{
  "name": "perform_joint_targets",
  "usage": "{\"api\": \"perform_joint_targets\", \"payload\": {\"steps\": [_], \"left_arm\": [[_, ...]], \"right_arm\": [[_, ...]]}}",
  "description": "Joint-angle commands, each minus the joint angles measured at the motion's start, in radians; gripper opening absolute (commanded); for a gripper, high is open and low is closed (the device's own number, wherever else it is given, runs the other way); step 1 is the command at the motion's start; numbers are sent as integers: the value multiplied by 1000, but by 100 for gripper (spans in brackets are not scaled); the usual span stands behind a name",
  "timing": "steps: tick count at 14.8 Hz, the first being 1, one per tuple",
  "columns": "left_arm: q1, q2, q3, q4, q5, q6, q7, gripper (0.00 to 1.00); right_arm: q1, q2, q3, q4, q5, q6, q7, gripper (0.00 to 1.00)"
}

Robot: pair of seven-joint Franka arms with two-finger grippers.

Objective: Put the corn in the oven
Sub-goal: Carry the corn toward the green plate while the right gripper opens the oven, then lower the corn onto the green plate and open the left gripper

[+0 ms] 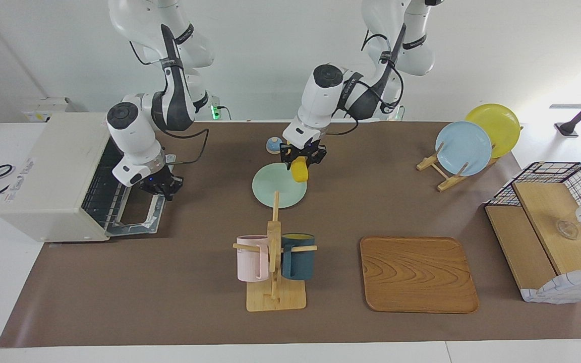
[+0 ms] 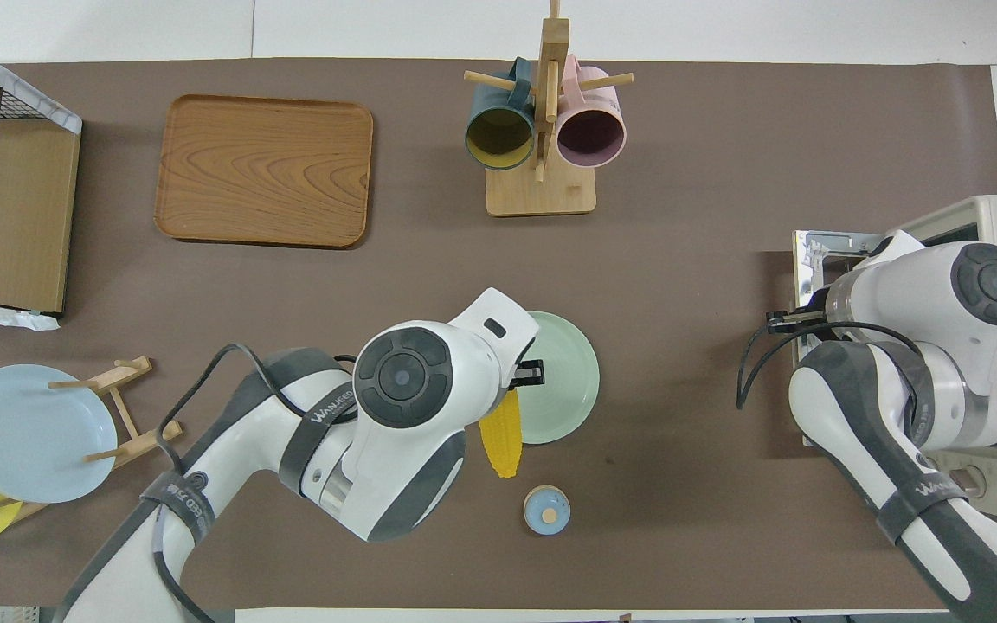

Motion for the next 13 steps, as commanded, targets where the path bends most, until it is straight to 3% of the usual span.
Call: {"api": "perform_joint_targets", "payload": {"steps": [1, 5, 9, 12, 13], "left_arm": [[-28, 55, 20, -10, -13, 116, -5, 0], [-75, 153, 23, 19, -15, 219, -22, 0], [-78, 166, 23, 27, -13, 247, -21, 0], [-78, 187, 23, 25, -7, 273, -15, 0], [-80, 189, 23, 25, -7, 281, -15, 0]], "right_arm": [[13, -2, -30, -28, -43, 13, 54, 0], [29, -2, -30, -28, -41, 13, 62, 0], [33, -2, -28, -25, -41, 9, 64, 0], [50, 15, -28, 54, -41, -55, 64, 0], [62, 15, -28, 103, -41, -109, 65, 21]]}}
